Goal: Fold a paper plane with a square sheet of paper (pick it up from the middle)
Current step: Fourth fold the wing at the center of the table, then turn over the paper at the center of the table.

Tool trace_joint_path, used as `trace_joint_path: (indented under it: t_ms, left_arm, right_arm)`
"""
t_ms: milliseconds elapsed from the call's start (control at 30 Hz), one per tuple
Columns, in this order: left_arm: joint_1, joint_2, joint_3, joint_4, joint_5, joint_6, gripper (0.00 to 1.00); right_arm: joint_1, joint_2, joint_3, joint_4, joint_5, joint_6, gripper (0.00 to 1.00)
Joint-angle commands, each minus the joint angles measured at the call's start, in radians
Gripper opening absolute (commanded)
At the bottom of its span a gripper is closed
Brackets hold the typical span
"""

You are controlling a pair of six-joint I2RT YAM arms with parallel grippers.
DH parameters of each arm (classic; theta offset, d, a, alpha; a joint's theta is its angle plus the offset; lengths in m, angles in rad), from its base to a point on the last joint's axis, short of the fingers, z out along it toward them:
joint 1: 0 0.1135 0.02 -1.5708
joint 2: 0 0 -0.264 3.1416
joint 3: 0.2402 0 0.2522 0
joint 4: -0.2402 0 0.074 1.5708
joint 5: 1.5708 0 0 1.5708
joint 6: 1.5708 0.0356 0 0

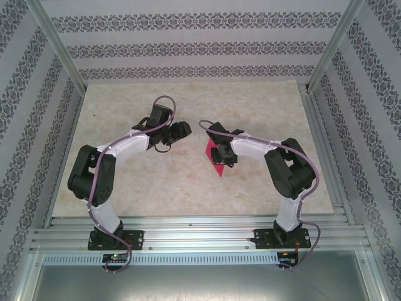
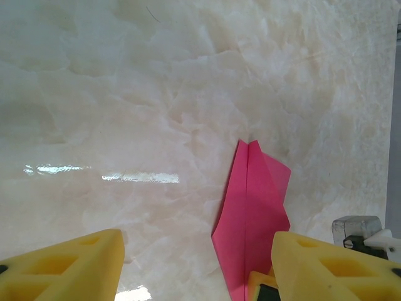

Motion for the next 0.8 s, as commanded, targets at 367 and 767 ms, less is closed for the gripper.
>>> trace_joint_path:
  t_ms: [367, 767]
  left_arm:
    - [0.01, 0.008, -0.006, 0.056, 0.055, -0.02, 0.65]
    - [0.011, 0.026, -0.001, 0.067, 0.082, -0.024, 0.65]
  right_arm:
    - [-0.051, -0.104, -0.07, 0.138, -0.101, 0.044, 0.26]
    - [-0.1, -0.044, -0.087, 0.26, -0.236, 0.067, 0.26]
